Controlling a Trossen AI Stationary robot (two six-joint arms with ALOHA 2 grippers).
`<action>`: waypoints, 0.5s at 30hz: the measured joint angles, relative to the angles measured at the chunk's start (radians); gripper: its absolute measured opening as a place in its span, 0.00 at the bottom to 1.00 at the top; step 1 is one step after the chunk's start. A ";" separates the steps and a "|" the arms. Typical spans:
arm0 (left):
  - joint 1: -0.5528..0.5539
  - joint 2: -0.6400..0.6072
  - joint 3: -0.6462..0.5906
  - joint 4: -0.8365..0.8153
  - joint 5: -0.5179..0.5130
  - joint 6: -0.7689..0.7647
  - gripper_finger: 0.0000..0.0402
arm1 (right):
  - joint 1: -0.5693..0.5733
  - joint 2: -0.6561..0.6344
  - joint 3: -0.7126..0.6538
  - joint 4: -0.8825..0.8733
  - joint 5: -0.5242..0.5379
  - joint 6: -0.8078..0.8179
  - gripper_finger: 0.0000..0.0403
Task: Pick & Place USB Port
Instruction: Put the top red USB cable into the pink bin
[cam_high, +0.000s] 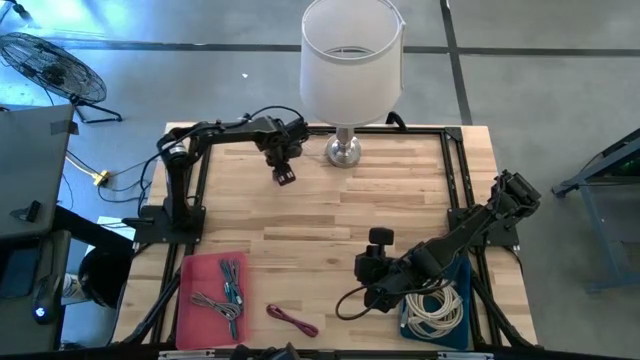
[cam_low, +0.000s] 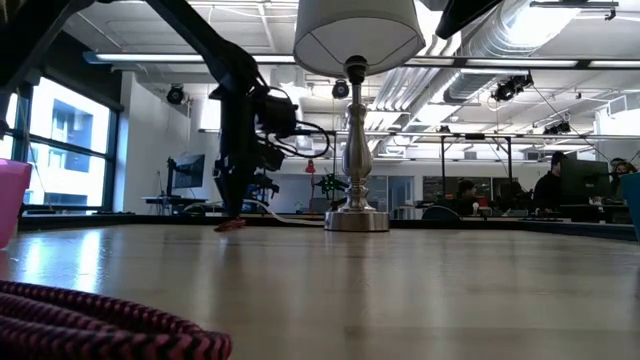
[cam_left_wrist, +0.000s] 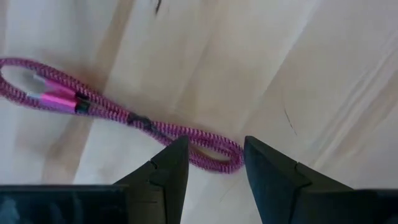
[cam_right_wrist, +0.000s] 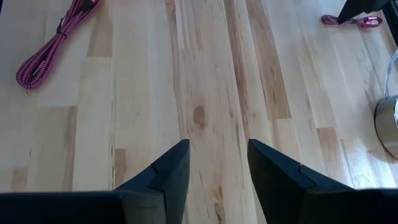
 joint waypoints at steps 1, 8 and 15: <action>0.000 0.004 0.000 0.003 0.002 0.000 0.37 | 0.000 0.000 0.000 0.000 0.000 0.000 0.38; 0.000 0.043 0.000 -0.011 0.005 0.003 0.37 | 0.000 0.000 0.000 0.002 0.000 0.000 0.38; -0.001 0.075 0.003 -0.004 -0.022 0.056 0.34 | 0.001 0.000 0.000 0.003 -0.001 0.000 0.38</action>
